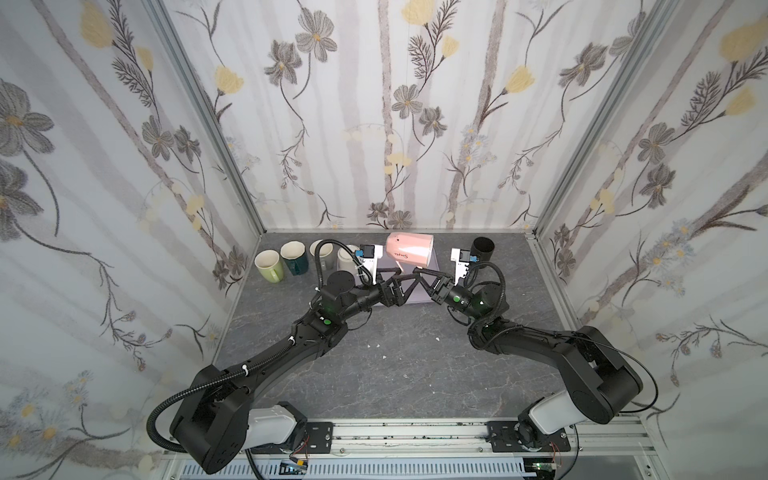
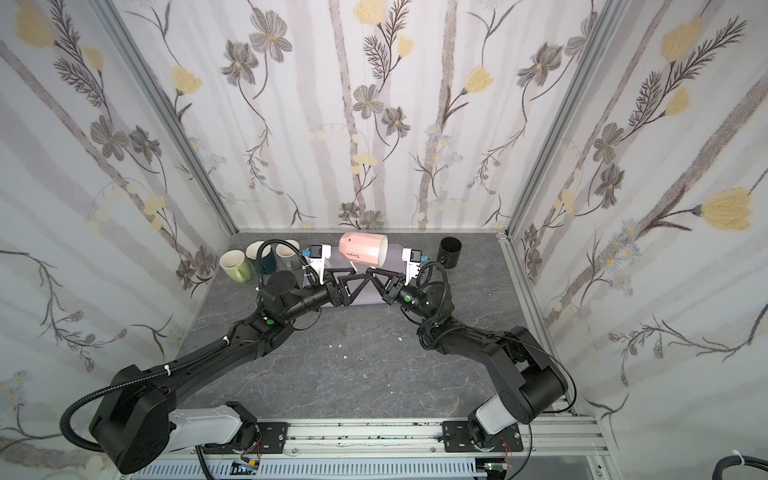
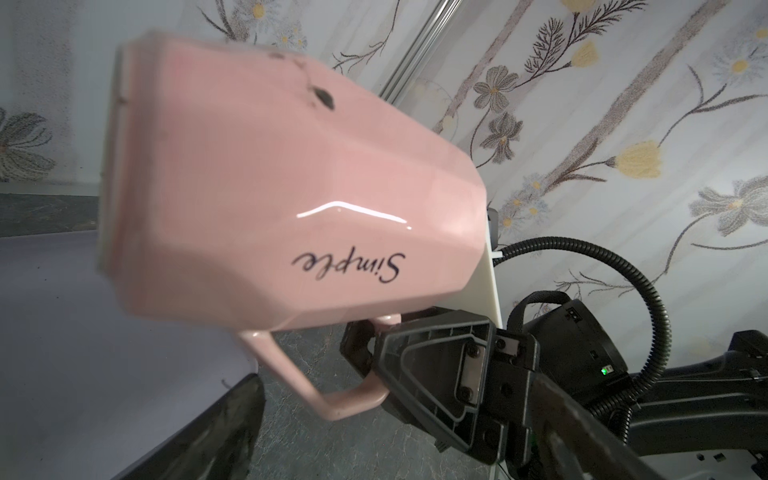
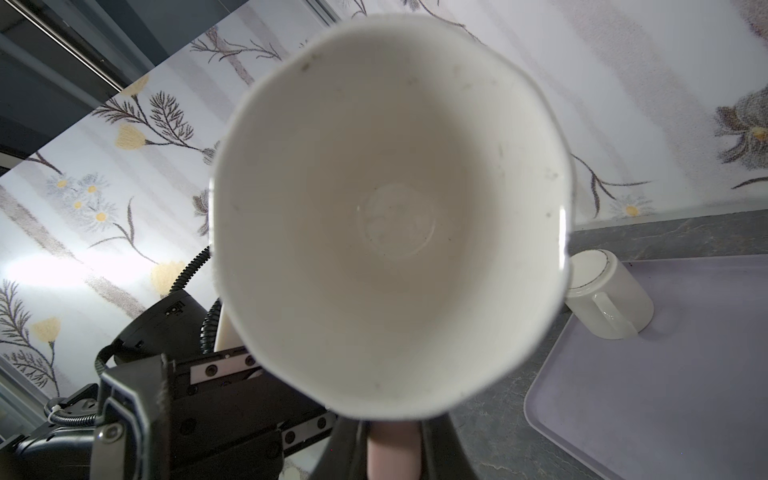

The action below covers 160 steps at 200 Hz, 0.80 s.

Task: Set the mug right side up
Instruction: 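Open the left gripper to release the pink mug to the right gripper, then carry the pink mug toward the black mug with the right gripper while left withdraws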

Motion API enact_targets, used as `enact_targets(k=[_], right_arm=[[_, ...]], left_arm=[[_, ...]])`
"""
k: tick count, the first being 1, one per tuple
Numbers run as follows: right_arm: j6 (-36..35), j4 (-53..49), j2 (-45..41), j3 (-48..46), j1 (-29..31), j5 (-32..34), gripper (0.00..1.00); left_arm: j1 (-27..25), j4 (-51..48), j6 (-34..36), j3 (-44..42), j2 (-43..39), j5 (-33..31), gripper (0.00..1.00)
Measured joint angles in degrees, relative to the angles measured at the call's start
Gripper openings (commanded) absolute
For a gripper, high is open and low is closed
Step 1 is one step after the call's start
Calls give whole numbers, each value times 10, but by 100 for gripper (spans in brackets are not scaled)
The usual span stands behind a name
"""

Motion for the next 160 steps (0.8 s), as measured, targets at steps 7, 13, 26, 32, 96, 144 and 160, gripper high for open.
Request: enact_targets(k=[7, 13, 26, 32, 96, 144, 160], right_arm=[[-1, -4, -2, -1, 0, 3, 0], [-2, -8, -2, -1, 0, 7, 0], [-6, -17, -6, -3, -1, 16, 0], [-7, -21, -9, -8, -1, 22, 0], [-32, -126, -76, -36, -26, 119, 0], [-66, -302, -120, -11, -49, 218, 0], [-80, -350, -123, 0, -54, 236, 0]], left_arm=[[0, 0, 0, 0, 0, -2, 100], [0, 0, 0, -1, 0, -3, 100], [0, -1, 1, -1, 0, -5, 100], [0, -2, 2, -1, 0, -7, 100], [0, -21, 13, -1, -3, -18, 100], [0, -39, 20, -2, -3, -36, 100], [0, -49, 24, -2, -4, -43, 100]])
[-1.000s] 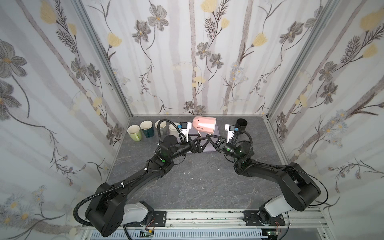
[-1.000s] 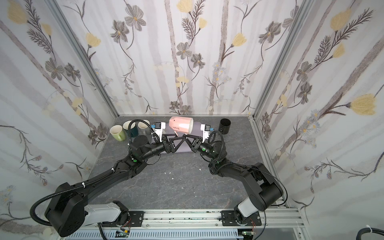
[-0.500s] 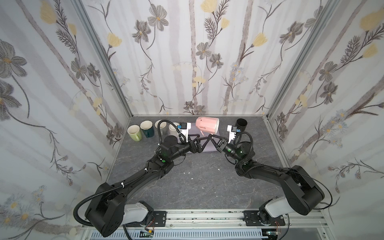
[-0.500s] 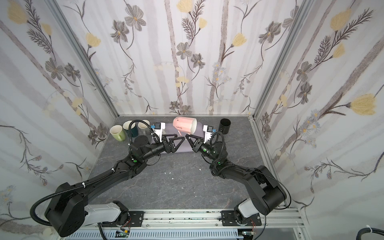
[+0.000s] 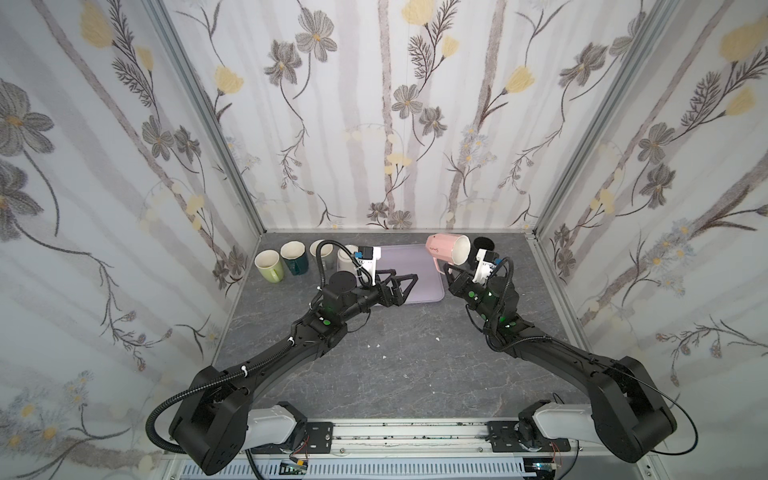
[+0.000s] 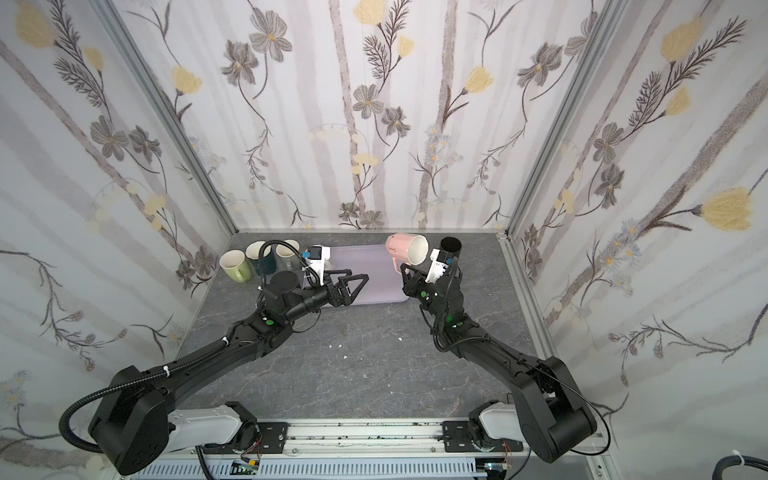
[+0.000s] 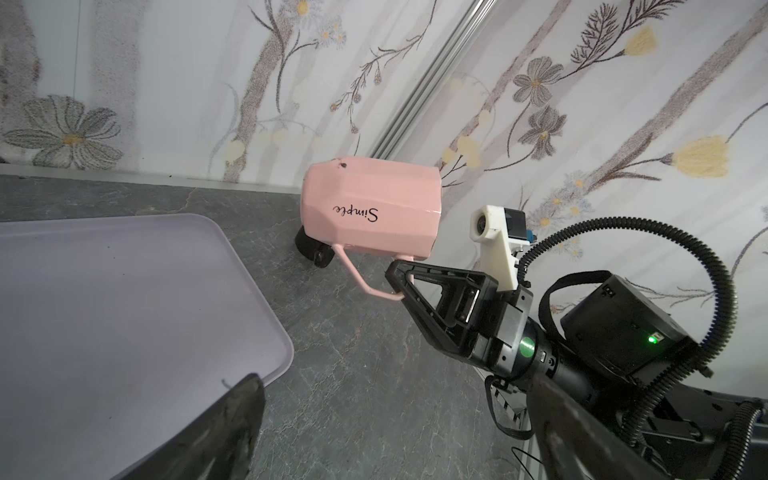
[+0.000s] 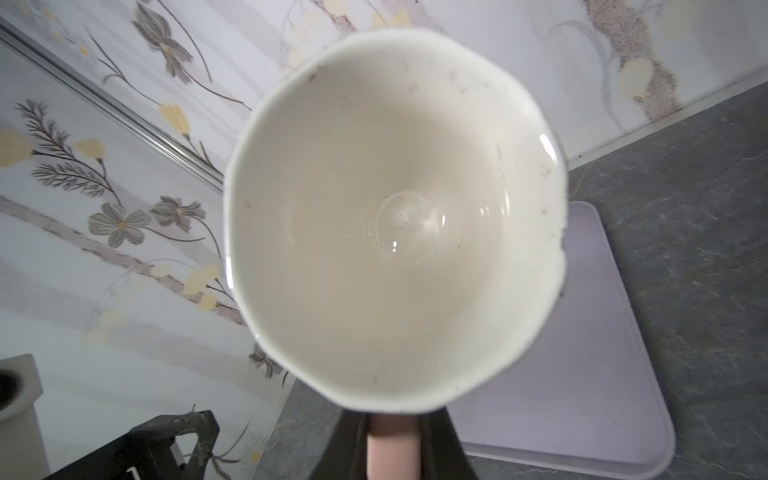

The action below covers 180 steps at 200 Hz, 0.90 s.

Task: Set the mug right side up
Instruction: 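Carry the pink mug toward the black mug with the right gripper while left withdraws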

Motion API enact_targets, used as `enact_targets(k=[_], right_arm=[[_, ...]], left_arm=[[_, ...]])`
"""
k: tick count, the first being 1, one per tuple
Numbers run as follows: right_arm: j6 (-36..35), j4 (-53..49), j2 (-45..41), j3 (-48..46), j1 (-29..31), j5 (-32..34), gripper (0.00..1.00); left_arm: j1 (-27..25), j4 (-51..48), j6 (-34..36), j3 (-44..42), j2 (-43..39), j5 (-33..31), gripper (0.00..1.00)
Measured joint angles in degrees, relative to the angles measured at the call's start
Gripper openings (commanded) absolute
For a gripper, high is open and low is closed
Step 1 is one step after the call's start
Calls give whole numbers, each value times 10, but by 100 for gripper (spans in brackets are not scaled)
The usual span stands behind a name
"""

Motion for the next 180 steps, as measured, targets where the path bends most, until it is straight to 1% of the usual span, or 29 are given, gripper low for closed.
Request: enact_targets(k=[42, 81, 106, 150, 180], right_arm=[[-36, -125, 38, 71, -21, 21, 0], [-65, -203, 85, 125, -26, 28, 0], [-80, -260, 117, 156, -29, 44, 0], [-97, -326, 141, 182, -45, 73, 0], [-109, -343, 158, 202, -51, 98, 0]], left_arm=[[0, -23, 13, -15, -23, -20, 100], [0, -29, 21, -22, -26, -34, 100], [0, -29, 20, -25, -26, -43, 100], [0, -29, 20, -27, -19, -49, 100], [0, -29, 21, -27, -11, -53, 100]])
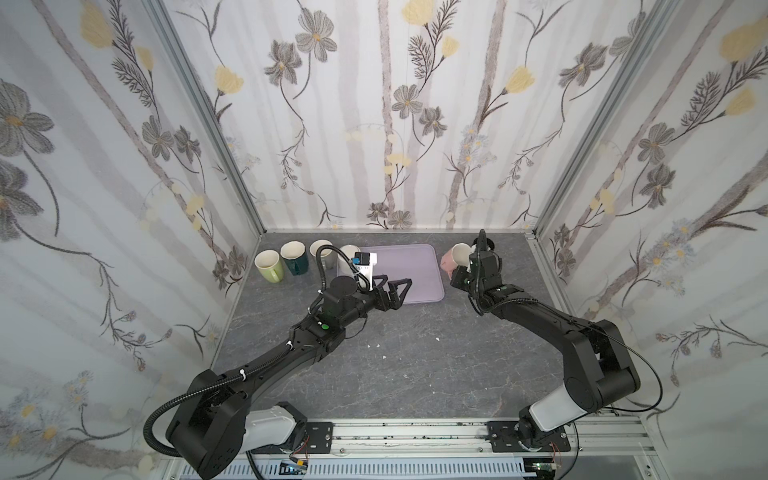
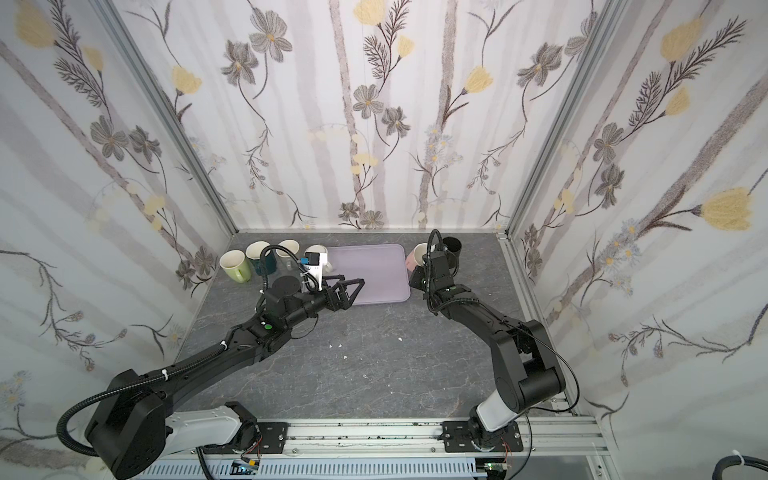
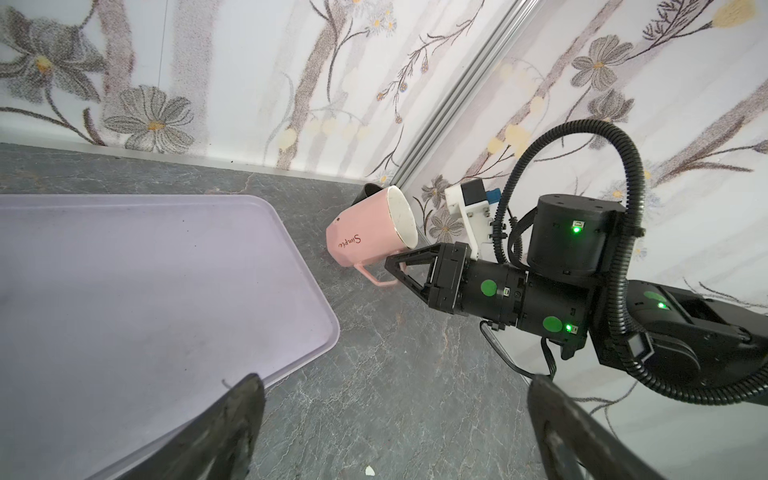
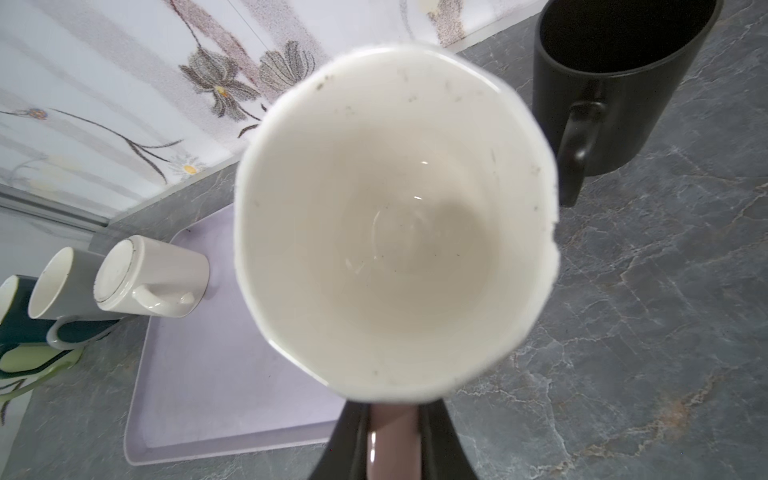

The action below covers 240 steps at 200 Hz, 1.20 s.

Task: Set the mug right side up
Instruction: 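Carry the pink mug toward the black mug with the right gripper while left withdraws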

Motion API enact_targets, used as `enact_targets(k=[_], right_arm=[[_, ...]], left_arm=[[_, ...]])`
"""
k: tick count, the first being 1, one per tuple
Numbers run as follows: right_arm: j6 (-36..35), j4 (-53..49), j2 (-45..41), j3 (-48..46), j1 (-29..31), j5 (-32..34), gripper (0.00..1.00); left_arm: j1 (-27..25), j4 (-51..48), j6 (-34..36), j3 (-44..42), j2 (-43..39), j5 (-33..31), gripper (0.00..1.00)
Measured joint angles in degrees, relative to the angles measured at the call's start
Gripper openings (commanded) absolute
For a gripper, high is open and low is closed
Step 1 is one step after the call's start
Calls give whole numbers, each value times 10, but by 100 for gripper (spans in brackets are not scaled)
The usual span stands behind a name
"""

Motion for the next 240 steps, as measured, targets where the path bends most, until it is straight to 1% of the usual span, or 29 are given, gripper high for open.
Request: enact_targets(k=[22, 88, 132, 201, 205, 213, 219, 237, 240], right_arm=[[-11, -14, 22, 18, -3, 23, 0], [-34, -44, 94, 92, -22, 48, 0], [-45, -67, 136, 146, -30, 49, 0], [-48, -78, 183, 193, -46, 48, 0], [-48, -79, 184, 195, -46, 47, 3], [-48, -84, 188, 199, -48, 44, 14], [-48, -87, 190, 202, -49, 38, 21], [-48, -92, 196, 210, -51, 33, 29], [-48, -91, 196, 213, -51, 33, 32]], left_arm=[[1, 0, 0, 0, 3, -1, 100], [3, -9, 6, -1, -1, -17, 100], [3, -17, 16, -2, -2, -26, 100], [5, -21, 19, -3, -1, -35, 100], [5, -21, 19, -3, 0, -35, 100], [6, -21, 19, -3, 1, -36, 100], [6, -21, 19, -3, 2, -37, 100], [6, -22, 18, -3, 3, -39, 100], [6, -22, 18, -3, 3, -39, 100]])
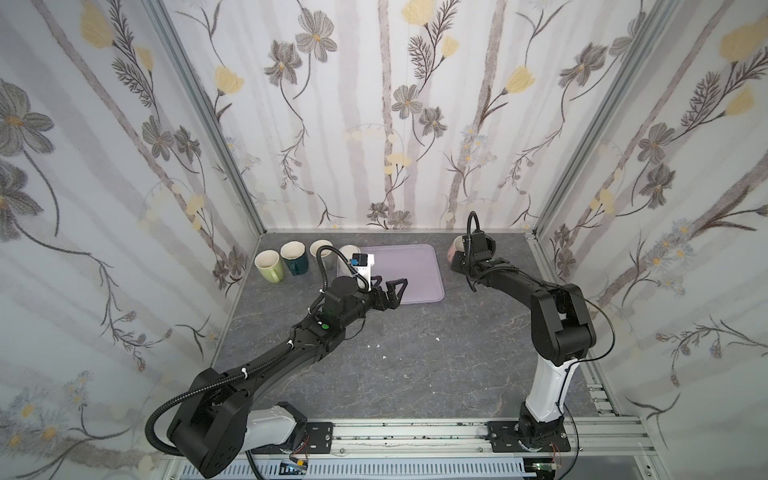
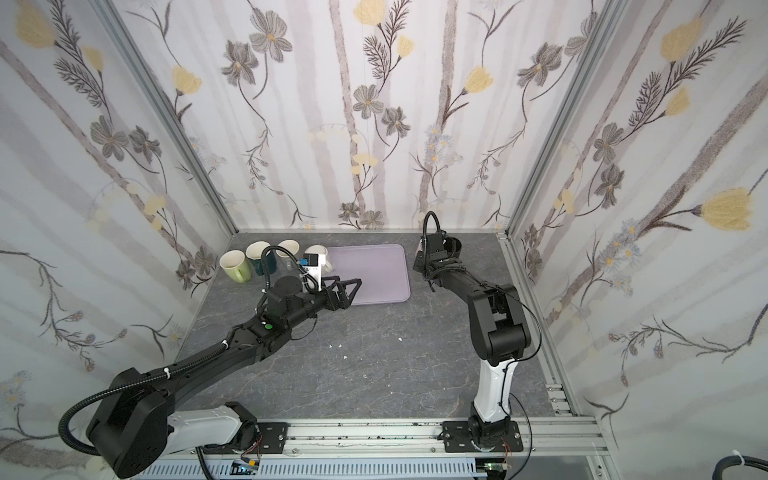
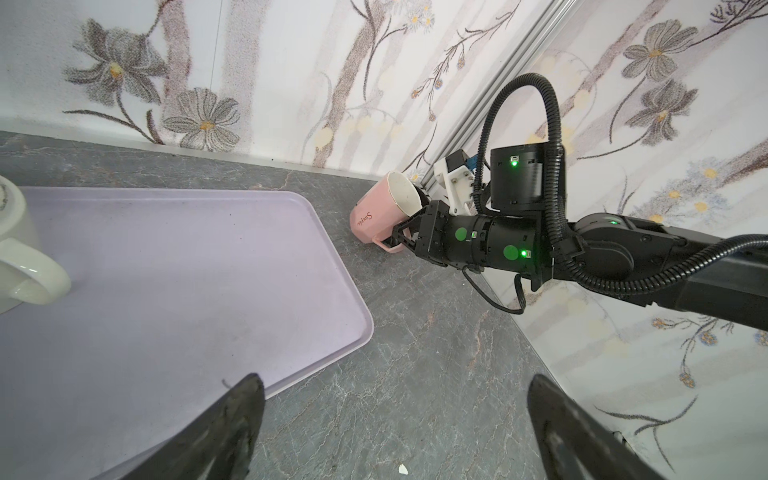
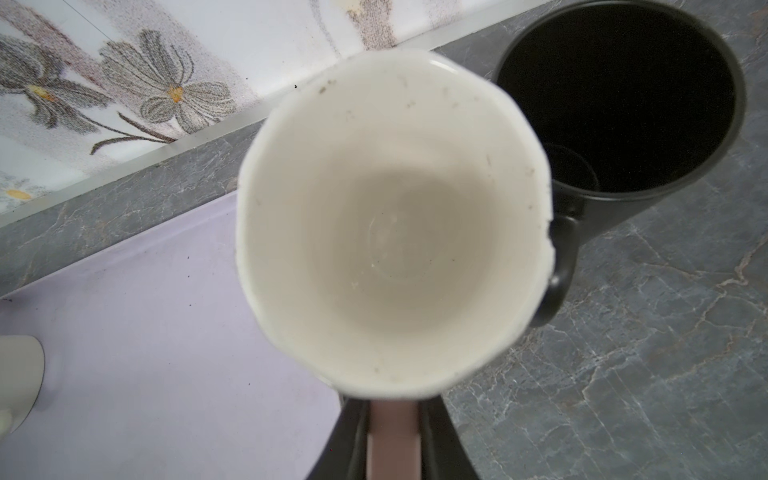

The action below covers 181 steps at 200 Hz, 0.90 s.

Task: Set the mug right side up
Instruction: 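Carry the pink mug toward the black mug with the right gripper while left withdraws, then set the pink mug upright beside the black mug and open the right gripper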

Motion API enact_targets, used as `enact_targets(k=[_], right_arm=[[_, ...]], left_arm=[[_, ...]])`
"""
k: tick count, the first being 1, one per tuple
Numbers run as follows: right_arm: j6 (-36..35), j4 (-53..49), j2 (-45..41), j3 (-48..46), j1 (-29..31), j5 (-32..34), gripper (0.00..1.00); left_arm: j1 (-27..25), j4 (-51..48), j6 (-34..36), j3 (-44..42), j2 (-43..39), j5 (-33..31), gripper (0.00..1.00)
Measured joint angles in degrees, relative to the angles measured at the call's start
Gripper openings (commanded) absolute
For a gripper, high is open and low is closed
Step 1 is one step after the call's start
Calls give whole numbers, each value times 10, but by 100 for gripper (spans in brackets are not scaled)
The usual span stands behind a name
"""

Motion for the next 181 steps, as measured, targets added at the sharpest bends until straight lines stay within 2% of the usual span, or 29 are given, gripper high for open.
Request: enact_targets(k=[9, 22, 70, 128, 181], right_arm=[[0, 5, 1, 5, -1, 0, 43], [0, 9, 1, 9, -2, -1, 45], [-4, 8, 4, 12, -2, -2, 68], [-7, 14, -68, -36, -1, -10, 72], [-7, 107, -193, -199, 2, -27, 76]], left_arm=[[1, -1, 0, 0, 0, 0, 100], [2, -3, 0, 0, 0, -2, 100], [4, -16, 0, 2, 0, -7, 100], [21, -91, -29, 37, 28, -66, 100], [43, -193, -78, 91, 96, -112, 100]])
